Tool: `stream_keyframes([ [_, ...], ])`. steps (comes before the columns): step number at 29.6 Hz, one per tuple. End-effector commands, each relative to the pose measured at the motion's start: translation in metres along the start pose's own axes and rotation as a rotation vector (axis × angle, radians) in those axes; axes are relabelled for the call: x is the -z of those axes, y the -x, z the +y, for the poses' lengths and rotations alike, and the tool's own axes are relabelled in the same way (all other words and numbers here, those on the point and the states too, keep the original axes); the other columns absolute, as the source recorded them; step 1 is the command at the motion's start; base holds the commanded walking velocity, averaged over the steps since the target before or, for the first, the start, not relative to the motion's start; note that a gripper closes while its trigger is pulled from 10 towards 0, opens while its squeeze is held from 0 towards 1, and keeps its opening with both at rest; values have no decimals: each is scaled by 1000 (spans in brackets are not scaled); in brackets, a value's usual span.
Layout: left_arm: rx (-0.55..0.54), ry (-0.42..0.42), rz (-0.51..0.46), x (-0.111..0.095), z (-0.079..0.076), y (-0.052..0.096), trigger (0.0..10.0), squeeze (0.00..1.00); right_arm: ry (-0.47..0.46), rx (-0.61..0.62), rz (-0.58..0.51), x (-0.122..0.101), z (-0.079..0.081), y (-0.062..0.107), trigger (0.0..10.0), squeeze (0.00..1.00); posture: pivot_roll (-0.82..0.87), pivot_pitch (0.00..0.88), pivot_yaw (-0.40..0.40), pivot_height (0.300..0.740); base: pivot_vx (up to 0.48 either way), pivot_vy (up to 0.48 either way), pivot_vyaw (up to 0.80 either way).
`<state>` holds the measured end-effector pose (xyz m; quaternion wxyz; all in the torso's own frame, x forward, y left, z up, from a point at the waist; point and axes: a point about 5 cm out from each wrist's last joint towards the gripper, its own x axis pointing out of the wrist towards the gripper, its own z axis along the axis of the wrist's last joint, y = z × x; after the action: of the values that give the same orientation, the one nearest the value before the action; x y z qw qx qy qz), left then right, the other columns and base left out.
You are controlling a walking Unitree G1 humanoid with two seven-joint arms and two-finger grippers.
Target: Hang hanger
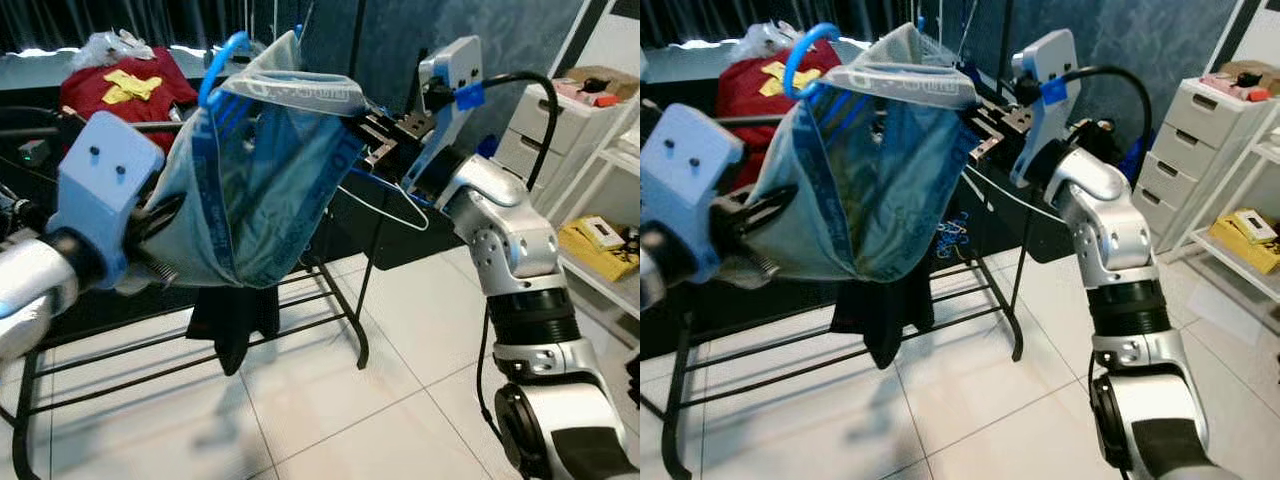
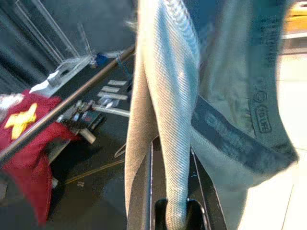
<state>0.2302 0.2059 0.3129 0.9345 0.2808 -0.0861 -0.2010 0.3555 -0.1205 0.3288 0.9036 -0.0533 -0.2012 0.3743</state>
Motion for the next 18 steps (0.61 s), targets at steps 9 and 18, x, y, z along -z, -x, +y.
stream_keyframes([
  [9,349,-255,8,-10,-7,33,10000,0,52,47,-2,-8,-18,6,0,0,-24,0,-98,740,0,0,0],
  [18,460,-385,154,9,-1,37,10000,0,53,45,10,-8,-21,7,0,0,-29,0,-99,740,0,0,0],
])
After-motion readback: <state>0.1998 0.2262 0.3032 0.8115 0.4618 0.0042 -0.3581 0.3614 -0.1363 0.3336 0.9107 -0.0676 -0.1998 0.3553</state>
